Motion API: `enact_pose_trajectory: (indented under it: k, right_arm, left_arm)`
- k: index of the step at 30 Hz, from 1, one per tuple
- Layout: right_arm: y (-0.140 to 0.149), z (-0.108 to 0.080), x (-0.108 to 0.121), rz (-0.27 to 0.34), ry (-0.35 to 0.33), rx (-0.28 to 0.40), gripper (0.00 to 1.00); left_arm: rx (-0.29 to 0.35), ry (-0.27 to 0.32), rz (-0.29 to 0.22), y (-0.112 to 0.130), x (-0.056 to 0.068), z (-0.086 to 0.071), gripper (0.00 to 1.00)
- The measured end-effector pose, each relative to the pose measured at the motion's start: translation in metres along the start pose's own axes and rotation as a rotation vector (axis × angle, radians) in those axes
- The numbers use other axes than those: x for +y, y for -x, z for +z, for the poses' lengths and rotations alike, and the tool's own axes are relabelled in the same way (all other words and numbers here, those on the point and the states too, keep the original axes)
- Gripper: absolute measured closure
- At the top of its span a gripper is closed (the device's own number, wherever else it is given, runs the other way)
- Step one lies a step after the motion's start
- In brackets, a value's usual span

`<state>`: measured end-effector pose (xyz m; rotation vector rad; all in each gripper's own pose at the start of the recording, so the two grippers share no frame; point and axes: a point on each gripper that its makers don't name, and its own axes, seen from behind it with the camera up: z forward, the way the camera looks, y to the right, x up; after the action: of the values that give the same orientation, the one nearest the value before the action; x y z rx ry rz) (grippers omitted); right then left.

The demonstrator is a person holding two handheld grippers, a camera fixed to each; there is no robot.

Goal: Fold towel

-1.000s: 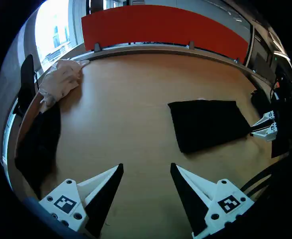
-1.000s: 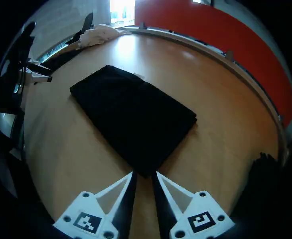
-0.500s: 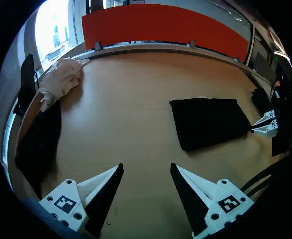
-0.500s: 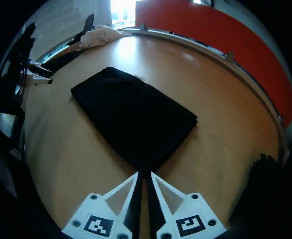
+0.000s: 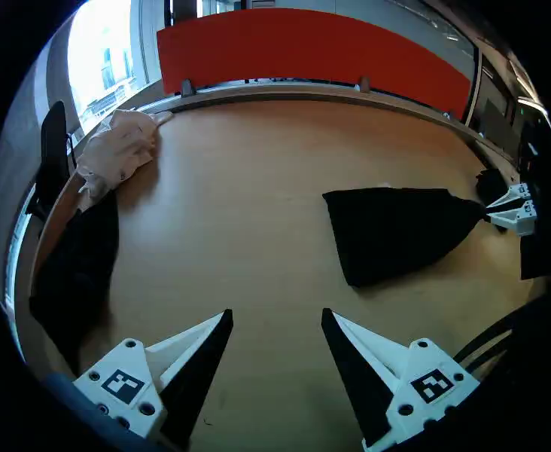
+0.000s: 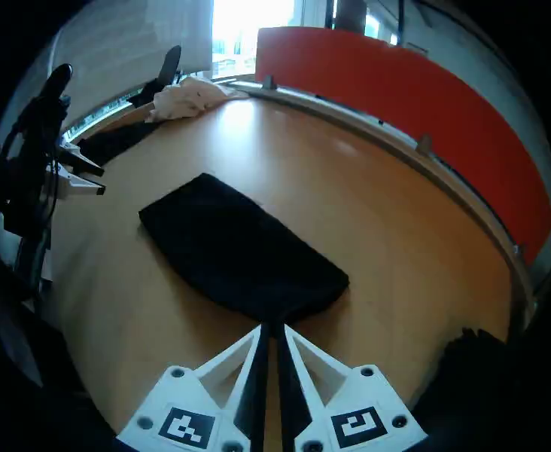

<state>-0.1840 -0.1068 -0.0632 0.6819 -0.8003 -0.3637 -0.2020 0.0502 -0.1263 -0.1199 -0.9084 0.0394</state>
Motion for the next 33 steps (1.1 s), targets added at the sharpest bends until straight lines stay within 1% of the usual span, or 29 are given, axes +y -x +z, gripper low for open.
enact_pose_trajectory:
  k: [7, 14, 23, 33]
  right_arm:
    - [-0.045, -0.018, 0.007, -0.057, 0.024, 0.07, 0.93]
    - [-0.073, -0.036, 0.013, -0.091, 0.038, 0.114, 0.93]
    - [-0.088, -0.054, 0.019, -0.107, 0.049, 0.143, 0.93]
    - [-0.086, -0.051, 0.017, -0.108, 0.043, 0.14, 0.93]
  left_arm:
    - [0.006, 0.0, 0.001, -0.003, 0.001, -0.001, 0.13]
    - [0.01, 0.0, 0.001, -0.005, 0.002, -0.002, 0.13]
    - [0.014, -0.001, 0.004, -0.006, 0.002, -0.003, 0.13]
    - [0.015, 0.003, 0.005, -0.006, 0.006, -0.001, 0.13]
